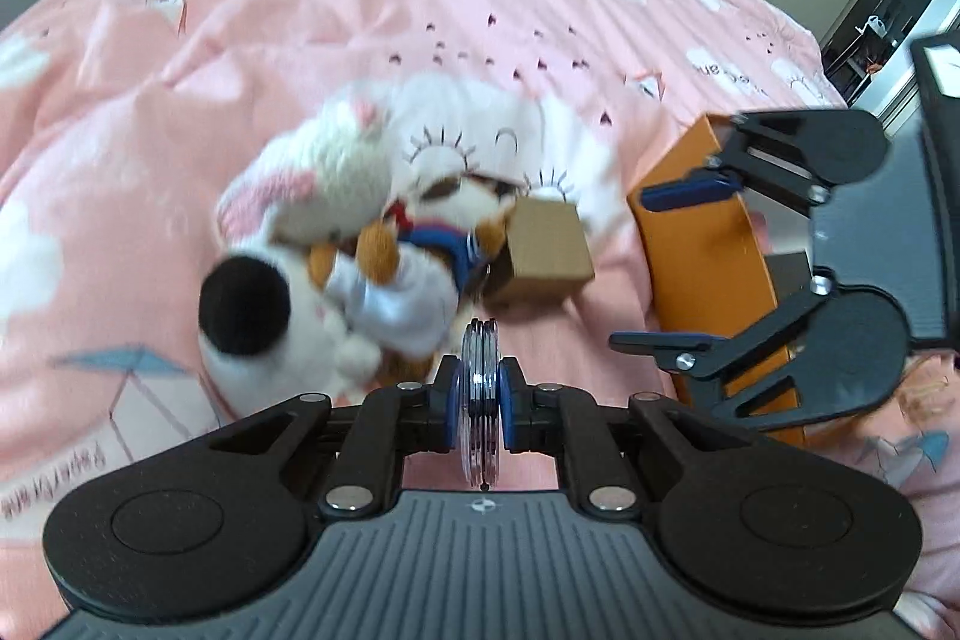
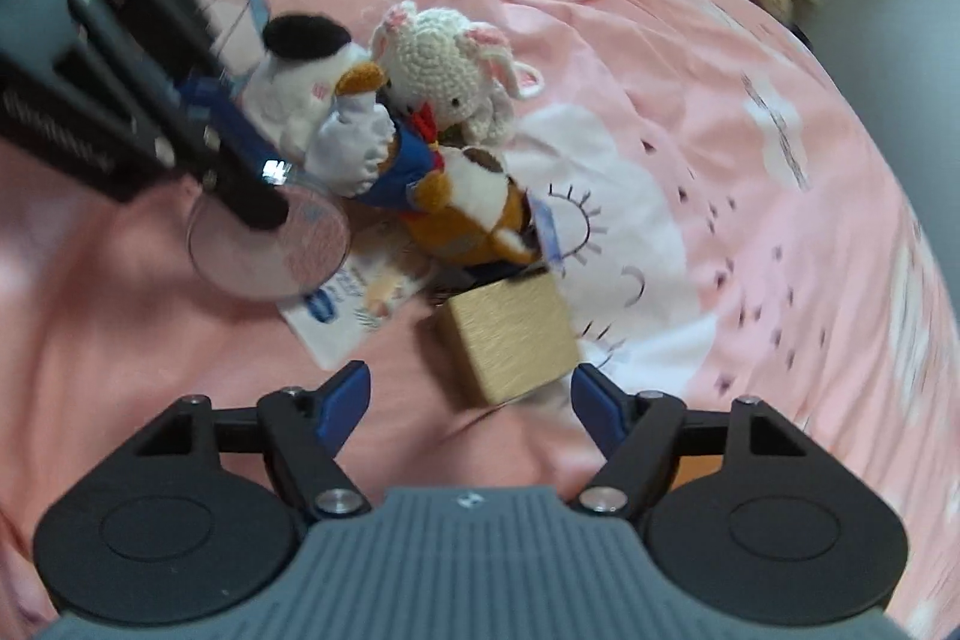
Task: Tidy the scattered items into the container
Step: 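Grasp the small tan cardboard box with the right gripper while left holds the mirror, then carry the mirror and the tan box over the shoebox with both grippers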
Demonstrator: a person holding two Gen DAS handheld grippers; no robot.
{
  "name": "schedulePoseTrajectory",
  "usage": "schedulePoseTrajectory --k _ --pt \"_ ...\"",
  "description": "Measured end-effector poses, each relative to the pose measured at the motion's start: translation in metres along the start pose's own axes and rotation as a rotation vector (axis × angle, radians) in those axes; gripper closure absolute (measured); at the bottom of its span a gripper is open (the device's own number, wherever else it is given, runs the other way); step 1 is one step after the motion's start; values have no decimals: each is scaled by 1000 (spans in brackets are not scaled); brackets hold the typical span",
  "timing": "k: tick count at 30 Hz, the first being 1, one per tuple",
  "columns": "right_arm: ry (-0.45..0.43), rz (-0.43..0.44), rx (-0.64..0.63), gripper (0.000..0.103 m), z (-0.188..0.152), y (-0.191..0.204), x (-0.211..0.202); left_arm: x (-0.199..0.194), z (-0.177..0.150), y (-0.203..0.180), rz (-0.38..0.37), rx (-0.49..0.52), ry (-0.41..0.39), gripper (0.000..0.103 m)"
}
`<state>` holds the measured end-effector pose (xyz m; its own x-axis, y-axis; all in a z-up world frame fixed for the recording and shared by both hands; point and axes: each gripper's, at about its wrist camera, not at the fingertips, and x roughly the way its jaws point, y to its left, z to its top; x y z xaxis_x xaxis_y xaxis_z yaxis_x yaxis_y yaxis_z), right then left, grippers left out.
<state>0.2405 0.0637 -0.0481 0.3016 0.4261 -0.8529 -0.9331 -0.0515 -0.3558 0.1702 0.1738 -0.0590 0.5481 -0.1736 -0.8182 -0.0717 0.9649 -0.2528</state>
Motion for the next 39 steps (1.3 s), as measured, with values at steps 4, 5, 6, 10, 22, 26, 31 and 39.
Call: schedulePoseTrajectory --k 4,5,6,10,22,26,31,39 --pt "51 46 -90 31 11 -14 21 8 7 -2 -1 7 -12 88" --pt "65 71 -102 32 14 -16 26 11 9 -2 1 10 -12 88" --pt "78 94 -115 32 17 -18 32 13 9 -2 1 14 -12 88" --pt "134 121 -166 32 28 -24 56 21 12 1 -5 13 -4 88" --pt "172 146 -123 38 32 -30 81 23 11 4 -19 11 -4 88" --pt "142 128 -119 39 31 -27 66 18 11 1 -10 17 -10 88" --pt "106 107 -132 39 32 -19 33 3 12 -7 -11 32 -33 88" --pt "-4 20 -140 39 30 -9 -51 -33 25 -28 -50 80 -98 88"
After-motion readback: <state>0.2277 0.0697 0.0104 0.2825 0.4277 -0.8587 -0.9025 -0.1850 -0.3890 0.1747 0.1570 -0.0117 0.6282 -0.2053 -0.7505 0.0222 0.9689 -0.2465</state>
